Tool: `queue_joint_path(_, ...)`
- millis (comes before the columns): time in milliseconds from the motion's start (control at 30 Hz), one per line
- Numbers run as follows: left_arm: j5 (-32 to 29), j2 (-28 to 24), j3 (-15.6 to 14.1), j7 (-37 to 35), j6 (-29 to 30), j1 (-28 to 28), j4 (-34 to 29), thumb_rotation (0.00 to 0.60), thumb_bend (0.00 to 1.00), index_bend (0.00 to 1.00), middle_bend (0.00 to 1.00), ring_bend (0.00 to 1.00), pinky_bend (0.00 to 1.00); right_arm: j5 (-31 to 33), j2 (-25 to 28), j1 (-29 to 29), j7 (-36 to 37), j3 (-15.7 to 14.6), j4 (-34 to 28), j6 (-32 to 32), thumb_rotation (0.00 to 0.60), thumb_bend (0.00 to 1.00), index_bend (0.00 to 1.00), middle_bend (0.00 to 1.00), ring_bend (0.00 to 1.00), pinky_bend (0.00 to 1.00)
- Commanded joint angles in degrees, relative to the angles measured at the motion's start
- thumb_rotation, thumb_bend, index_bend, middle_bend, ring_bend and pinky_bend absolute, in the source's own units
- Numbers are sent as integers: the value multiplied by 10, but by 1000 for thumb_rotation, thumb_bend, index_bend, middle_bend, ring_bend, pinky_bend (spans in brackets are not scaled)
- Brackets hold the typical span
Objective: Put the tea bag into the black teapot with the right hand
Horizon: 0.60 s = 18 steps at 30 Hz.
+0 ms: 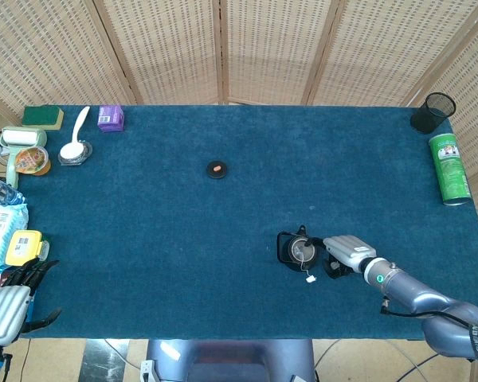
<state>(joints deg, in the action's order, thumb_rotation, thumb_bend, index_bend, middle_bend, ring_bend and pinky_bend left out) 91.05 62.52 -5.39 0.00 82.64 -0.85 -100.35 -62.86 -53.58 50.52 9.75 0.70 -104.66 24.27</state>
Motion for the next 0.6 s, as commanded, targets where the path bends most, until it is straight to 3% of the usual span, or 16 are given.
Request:
queue_joint_path(33, 1, 0, 0, 0, 1, 0, 0, 600, 274, 129, 191, 86, 137, -1, 12, -9, -3, 2, -12, 14, 600, 753, 129, 1000, 1000, 1000)
queue_joint_path(367, 2, 0, 0, -3, 5, 2, 0, 600, 273, 129, 191, 86, 137, -20, 32, -48, 2, 12, -32, 74, 600, 750, 130, 1000, 1000, 1000)
queue_joint_path(600, 0, 2, 4, -2, 7, 1, 1, 600, 273, 130, 191, 85, 137, -48, 27, -113, -1, 16, -37, 188, 600, 686, 133, 985, 1000, 1000)
